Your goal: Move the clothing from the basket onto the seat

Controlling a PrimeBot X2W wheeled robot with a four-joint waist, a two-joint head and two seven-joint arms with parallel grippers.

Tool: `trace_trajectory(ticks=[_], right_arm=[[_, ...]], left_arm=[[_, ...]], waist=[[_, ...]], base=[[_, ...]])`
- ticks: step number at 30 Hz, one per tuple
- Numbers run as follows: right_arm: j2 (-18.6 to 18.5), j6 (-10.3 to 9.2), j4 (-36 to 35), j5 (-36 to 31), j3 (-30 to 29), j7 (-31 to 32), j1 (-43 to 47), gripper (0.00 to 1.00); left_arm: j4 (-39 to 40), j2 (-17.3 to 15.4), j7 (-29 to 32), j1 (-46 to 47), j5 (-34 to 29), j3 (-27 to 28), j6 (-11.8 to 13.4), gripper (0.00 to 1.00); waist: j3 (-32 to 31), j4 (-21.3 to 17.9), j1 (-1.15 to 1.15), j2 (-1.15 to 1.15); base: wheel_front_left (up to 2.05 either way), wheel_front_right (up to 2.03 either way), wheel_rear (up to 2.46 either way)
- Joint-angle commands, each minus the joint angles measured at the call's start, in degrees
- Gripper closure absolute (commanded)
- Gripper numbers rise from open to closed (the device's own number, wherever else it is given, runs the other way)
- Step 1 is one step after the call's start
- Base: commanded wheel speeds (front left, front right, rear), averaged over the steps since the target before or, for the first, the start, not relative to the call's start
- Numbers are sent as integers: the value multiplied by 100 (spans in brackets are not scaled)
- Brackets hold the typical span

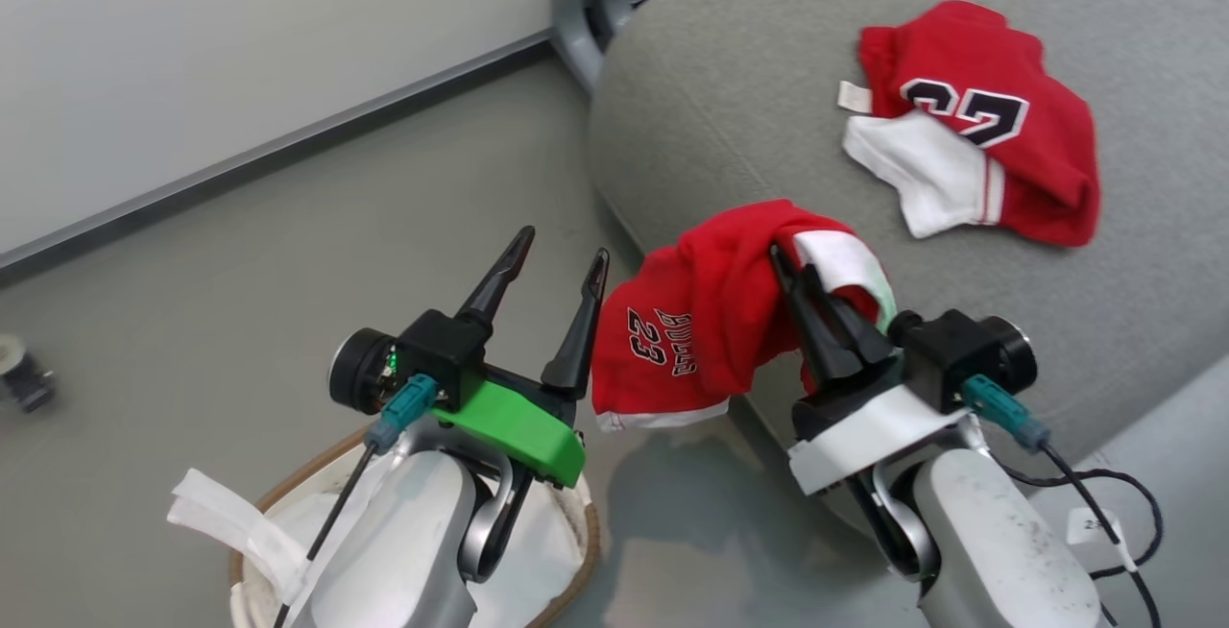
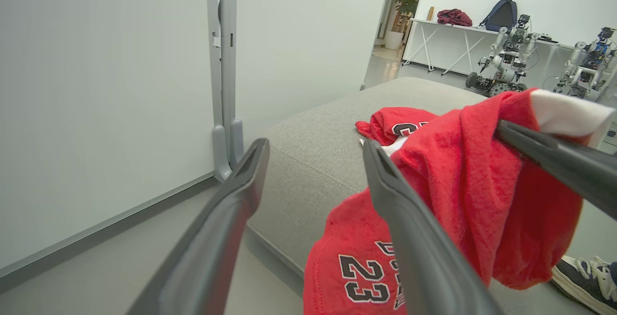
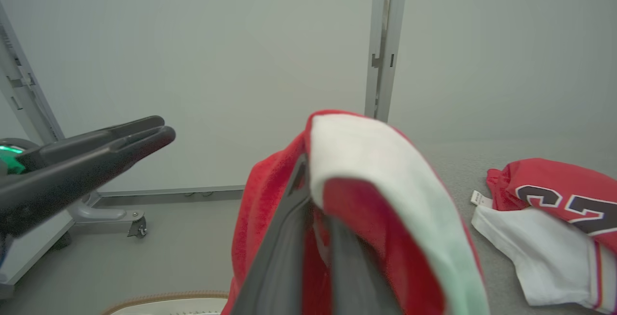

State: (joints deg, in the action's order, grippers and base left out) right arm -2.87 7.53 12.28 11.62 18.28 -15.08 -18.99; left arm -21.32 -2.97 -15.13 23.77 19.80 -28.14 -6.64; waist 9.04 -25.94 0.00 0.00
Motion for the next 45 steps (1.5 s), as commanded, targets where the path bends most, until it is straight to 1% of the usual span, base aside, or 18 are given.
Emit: trace_trajectory(ticks=[1, 5, 11, 15, 18, 20, 24, 27, 29, 33, 36, 40, 45], right_arm=[[-19, -8, -95, -39, -131, -12, 113, 100], [-10, -8, -258, -164, -468, -12, 251, 100], [-11, -8, -459, -451, -948, -12, 364, 100], [-11, -8, -473, -720, -1130, -12, 160, 100], [-31, -8, -381, -978, -1200, -12, -126, 100], [-170, -8, -300, -1076, -1221, -12, -428, 100], [-522, -8, -43, -1198, -1266, -12, -1195, 100], [-975, -8, 216, -1388, -1150, -11, -1784, 100], [-1282, -9, 413, -1454, -1250, -12, -2122, 100], [-1711, -8, 838, -1570, -1585, -12, -2713, 100], [-1896, -8, 1110, -1732, -1898, -12, -3074, 100], [-2024, -8, 1472, -2003, -2446, -12, -3538, 100], [-2044, -8, 1772, -2321, -3270, -12, -3871, 100]], left_arm=[[13, -22, -2, -69, -82, -52, -46, 0], [14, -19, -2, -11, -70, -230, -80, 0], [-31, -9, -2, 106, 208, -645, -91, 0], [-58, -9, -2, 166, 316, -789, -94, 0], [-108, -10, -2, 155, 294, -770, -93, 0], [-152, -23, -2, 115, 243, -708, -94, 0], [-185, -165, -2, -12, 154, -520, -90, 0], [-158, -266, -2, -111, 59, -365, -90, 0], [-134, -324, -2, -124, 12, -316, -89, 0], [-79, -473, -2, -87, -51, -219, -90, 0], [-44, -594, -2, -15, -68, -208, -90, 0], [-3, -787, -2, 105, -89, -228, -90, 0], [44, -926, -2, 199, -52, -241, -90, 0]], waist=[[154, -518, 0, 0], [223, -566, 0, 0], [287, -611, 0, 0], [367, -613, 0, 0], [456, -606, 0, 0], [527, -599, 0, 0], [687, -590, 0, 0], [821, -575, 0, 0], [938, -472, 0, 0], [1207, -299, 0, 0], [1417, -193, 0, 0], [1728, -28, 0, 0], [2061, 192, 0, 0]], base=[[0, 0, 0], [0, 0, 0], [0, 0, 0], [0, 0, 0], [0, 0, 0], [0, 0, 0], [0, 0, 0], [0, 0, 0], [0, 0, 0], [0, 0, 0], [0, 0, 0], [0, 0, 0], [0, 0, 0]])
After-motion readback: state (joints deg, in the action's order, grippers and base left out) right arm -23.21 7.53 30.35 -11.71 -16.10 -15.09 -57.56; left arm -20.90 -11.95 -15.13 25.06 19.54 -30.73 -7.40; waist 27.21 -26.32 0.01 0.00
